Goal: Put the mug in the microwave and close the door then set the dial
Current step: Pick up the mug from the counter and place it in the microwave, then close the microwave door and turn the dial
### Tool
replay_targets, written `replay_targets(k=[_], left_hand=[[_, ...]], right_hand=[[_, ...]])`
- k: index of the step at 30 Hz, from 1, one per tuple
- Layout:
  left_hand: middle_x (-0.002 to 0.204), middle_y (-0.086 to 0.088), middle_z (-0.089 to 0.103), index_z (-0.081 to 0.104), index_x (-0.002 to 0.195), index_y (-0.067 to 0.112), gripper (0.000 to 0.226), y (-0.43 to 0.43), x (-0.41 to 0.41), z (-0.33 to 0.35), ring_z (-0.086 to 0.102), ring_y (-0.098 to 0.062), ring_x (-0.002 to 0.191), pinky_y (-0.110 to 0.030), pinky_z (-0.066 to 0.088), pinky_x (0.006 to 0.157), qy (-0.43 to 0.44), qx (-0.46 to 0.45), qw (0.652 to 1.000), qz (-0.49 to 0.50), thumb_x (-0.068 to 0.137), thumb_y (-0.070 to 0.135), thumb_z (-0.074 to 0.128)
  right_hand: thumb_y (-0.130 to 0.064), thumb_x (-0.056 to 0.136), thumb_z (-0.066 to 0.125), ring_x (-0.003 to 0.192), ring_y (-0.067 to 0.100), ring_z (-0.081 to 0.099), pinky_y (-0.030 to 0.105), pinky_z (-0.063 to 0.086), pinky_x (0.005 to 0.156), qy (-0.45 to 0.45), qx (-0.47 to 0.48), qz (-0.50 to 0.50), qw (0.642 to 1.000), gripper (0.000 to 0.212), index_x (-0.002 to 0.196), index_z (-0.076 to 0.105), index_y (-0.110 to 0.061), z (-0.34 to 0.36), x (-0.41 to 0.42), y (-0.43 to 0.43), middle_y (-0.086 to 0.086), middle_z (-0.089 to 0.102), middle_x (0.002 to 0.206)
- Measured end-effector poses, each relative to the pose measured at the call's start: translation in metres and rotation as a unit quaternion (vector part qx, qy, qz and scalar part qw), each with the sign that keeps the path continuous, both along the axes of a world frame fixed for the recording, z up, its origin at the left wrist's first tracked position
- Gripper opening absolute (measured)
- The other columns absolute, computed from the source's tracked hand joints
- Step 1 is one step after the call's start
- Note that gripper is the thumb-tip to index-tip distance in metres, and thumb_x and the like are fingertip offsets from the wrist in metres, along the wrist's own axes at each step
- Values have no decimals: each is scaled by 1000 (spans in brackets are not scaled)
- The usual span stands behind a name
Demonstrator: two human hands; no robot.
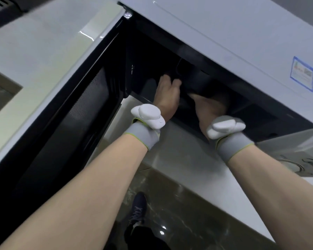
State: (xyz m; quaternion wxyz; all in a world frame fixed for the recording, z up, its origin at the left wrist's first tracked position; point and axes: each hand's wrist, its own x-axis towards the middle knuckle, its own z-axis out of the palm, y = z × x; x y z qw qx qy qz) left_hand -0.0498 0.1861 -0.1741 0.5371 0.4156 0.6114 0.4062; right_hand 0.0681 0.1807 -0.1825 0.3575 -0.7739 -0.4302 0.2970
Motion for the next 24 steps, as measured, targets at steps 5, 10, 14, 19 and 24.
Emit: replay_targets(k=[5,10,14,19,24], left_hand=[[136,-13,61,55,136,8,35,-31,-15,3,57,-24,120,-23,41,101,1,34,998,61,102,13,48],[102,-11,72,65,105,12,21,-84,-17,23,63,-34,101,-42,50,90,1,-9,993,121,96,10,46],[93,-4,72,62,104,12,16,-110,-24,52,65,-30,99,-37,49,86,28,-12,997,72,94,12,50],[97,-3,71,58,102,23,15,-122,-42,106,69,-27,96,-46,57,89,42,15,999,17,95,17,47],[94,0,71,59,103,24,17,-122,-72,159,70,-21,90,-46,59,86,81,85,992,-35,95,16,47]], right_hand=[[-31,73,90,113,30,68,42,52,101,-75,76,-110,988,62,125,68,-6,12,-26,-47,12,72,120],[-6,85,80,81,20,61,33,55,85,17,43,-132,990,31,113,67,-7,23,-47,-86,6,67,93],[-6,87,70,89,21,69,33,57,82,55,5,-87,995,22,107,69,-15,37,-67,-121,0,72,92],[-13,93,66,79,14,65,39,57,76,82,-27,0,996,5,91,68,-18,72,-95,-152,1,74,88],[-7,94,63,60,10,63,26,53,55,155,-13,49,987,7,93,69,-11,104,-122,-173,8,75,80]])
